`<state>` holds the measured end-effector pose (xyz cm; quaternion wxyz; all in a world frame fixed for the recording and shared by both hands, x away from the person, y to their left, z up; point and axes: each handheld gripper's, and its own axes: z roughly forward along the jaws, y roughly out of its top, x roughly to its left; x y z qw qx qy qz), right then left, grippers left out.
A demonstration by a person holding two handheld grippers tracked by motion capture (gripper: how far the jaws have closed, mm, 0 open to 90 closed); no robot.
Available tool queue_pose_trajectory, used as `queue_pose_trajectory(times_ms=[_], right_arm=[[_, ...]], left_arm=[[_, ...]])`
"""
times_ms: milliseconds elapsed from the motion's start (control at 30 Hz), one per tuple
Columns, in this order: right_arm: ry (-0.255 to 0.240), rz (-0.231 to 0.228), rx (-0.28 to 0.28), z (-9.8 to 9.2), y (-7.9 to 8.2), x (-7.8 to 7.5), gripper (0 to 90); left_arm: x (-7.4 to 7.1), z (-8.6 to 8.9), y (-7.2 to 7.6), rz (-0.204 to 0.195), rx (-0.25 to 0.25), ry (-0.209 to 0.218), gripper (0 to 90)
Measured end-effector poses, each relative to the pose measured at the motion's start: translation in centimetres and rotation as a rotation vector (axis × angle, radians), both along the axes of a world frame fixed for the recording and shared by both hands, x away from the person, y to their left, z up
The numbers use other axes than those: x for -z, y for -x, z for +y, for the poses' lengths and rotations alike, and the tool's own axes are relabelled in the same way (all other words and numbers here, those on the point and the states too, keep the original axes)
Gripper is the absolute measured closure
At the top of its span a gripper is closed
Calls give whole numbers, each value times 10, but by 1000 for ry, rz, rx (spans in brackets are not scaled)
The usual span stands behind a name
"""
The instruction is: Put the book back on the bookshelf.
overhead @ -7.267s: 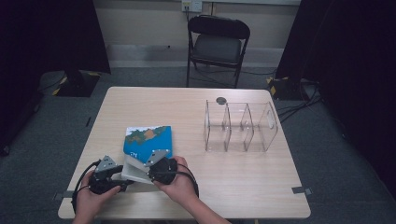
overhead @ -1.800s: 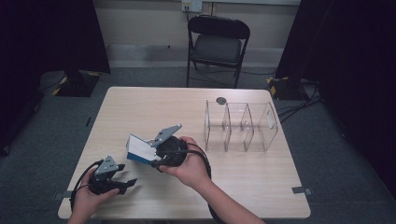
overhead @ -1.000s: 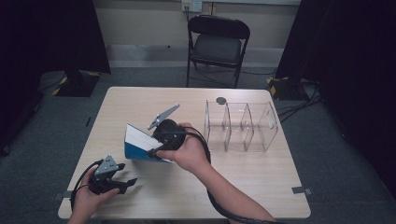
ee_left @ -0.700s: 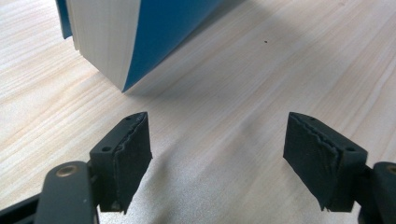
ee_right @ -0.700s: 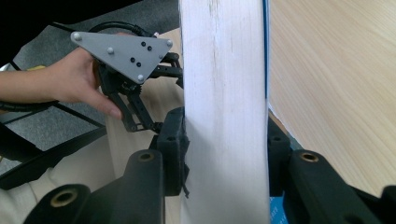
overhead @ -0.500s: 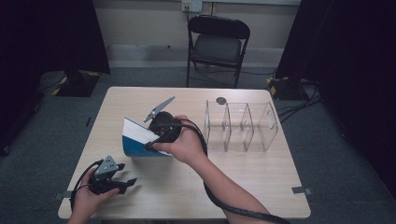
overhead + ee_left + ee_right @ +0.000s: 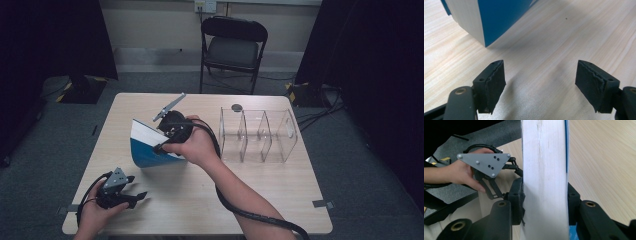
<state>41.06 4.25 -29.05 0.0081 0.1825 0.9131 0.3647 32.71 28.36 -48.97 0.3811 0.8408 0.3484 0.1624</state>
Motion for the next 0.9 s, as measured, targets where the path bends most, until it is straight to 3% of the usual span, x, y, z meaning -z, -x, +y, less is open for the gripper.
queue_pose_trajectory(times_ms=[300,467,567,900], right_arm=[[-7,-13,-8,2,-7,-2,606],[-5,-39,-14,3,-10,-4,599],[-9,-81,-23,6,-12,-4,590],[-15,-117,-32,9,-17,-4,580]], left_arm=[[4,1,-1,20,3,-5,235],[6,2,-2,27,-2,-14,236],[8,2,-2,28,-5,-15,235],[10,3,-3,20,-4,-5,222]])
